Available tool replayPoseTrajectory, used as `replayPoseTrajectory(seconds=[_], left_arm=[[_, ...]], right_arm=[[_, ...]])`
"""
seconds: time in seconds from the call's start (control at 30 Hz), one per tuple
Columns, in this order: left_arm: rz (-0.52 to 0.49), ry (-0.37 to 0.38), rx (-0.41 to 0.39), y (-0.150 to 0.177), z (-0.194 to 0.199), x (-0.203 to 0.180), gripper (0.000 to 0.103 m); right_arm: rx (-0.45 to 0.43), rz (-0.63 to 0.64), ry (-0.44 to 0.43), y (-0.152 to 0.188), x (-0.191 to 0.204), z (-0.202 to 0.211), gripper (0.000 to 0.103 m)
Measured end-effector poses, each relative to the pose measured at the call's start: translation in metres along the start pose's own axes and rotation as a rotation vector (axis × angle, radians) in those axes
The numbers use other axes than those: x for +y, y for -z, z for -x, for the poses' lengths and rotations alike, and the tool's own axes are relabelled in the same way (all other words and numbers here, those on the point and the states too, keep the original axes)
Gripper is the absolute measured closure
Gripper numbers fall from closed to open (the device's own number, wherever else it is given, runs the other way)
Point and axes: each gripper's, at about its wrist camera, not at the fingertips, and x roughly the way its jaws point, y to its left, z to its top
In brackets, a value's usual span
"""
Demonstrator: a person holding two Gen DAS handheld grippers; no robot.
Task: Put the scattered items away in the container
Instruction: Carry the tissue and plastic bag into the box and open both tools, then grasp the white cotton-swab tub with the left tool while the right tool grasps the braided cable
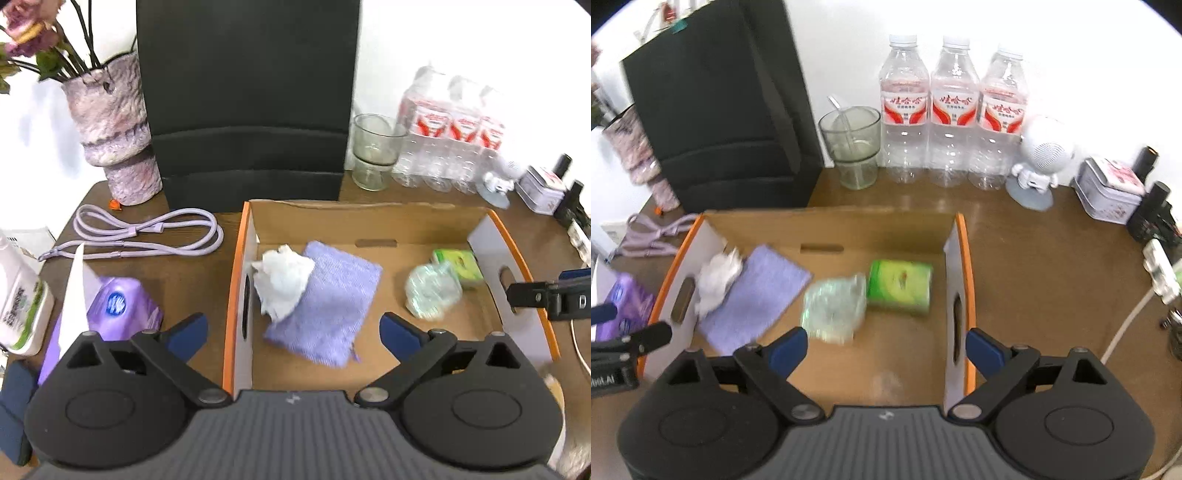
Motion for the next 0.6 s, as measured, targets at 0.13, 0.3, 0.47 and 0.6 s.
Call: replayPoseTrajectory(seconds=[0.13, 0.3, 0.47, 0.6], left_arm=[[0.015, 0.001, -0.209, 0.042, 0.040, -0.004, 0.000], [0.004, 0.012, -0.499, 0.106, 0.075, -0.008, 0.000], [0.045, 0.032, -0.496, 0.126, 0.081, -0.004, 0.000], [0.052, 0.039, -0.492, 0.152, 0.094, 0.001, 0.000]], right_arm=[[-0.091, 0.044, -0.003, 0.044, 0.010, 0.024, 0.010], [-0.460, 0.121, 0.005, 0.107, 0.022, 0.055, 0.010], [-0.539, 0.127, -0.013, 0.134, 0.031, 0.064, 0.010], [-0.522, 0.080, -0.007, 0.156, 0.032, 0.076, 0.010]])
